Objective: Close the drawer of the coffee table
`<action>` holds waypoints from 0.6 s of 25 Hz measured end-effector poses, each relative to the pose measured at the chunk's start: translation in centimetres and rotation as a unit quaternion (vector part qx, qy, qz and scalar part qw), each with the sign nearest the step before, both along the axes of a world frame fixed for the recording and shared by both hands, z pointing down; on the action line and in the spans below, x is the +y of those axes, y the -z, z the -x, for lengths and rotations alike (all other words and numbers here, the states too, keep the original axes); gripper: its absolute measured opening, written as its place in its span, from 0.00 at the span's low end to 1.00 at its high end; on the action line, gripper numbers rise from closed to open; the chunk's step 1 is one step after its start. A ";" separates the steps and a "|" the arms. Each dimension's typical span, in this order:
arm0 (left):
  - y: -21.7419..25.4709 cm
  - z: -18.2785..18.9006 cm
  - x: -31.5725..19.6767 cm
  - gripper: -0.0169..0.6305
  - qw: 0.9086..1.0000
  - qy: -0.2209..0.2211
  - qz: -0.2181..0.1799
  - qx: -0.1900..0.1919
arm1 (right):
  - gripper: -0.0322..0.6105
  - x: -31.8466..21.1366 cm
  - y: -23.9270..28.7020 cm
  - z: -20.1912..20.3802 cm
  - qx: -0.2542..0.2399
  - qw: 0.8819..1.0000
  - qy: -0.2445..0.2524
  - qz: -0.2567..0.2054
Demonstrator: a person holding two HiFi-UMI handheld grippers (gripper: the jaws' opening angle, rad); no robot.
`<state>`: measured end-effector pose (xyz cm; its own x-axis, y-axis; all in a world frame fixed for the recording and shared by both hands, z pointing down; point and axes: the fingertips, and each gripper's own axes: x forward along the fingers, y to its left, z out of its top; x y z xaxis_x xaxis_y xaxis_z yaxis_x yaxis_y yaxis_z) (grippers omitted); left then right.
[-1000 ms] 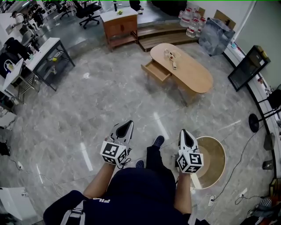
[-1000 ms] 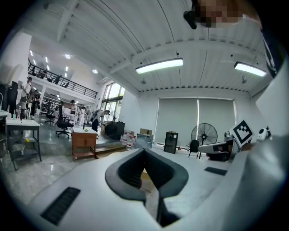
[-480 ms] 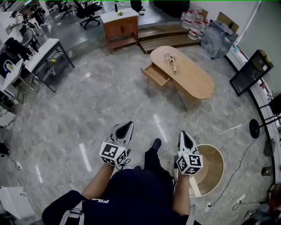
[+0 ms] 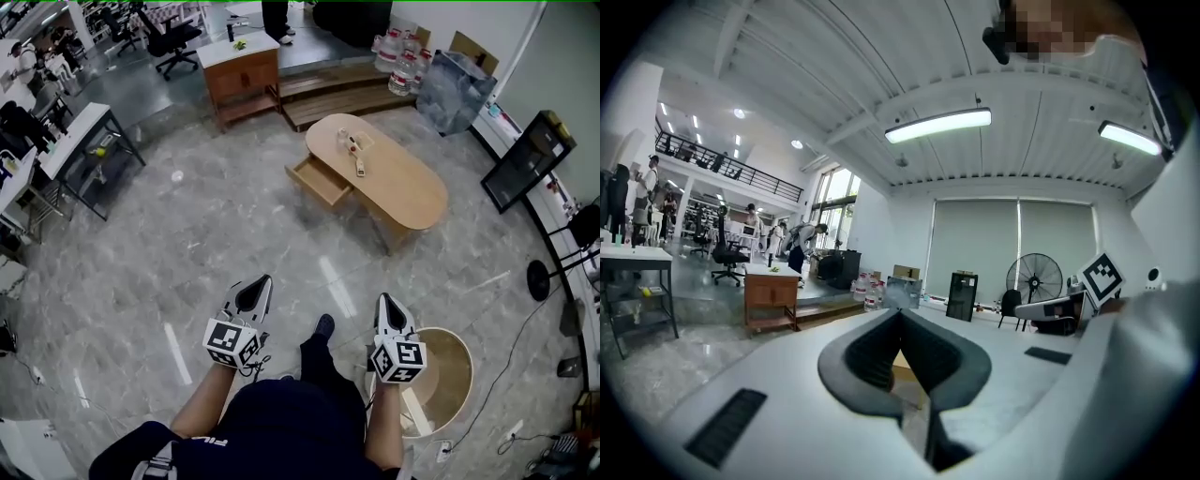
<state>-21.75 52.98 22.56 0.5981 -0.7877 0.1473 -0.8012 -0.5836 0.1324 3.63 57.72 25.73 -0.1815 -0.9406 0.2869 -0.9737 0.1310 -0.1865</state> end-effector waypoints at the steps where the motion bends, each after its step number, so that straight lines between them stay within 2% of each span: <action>1: 0.0 -0.3 -0.9 0.06 1.000 0.001 0.001 -0.001 | 0.09 -0.9 0.0 -0.5 -0.003 1.000 -0.003 0.000; 7: -0.2 -2.2 -6.1 0.06 1.000 0.002 0.007 -0.014 | 0.09 -6.5 -0.4 -2.8 -0.024 1.000 -0.011 -0.001; 15: 0.5 -6.4 -14.4 0.06 1.000 0.006 0.011 -0.013 | 0.09 -14.3 -0.7 -6.8 -0.029 0.999 -0.007 0.013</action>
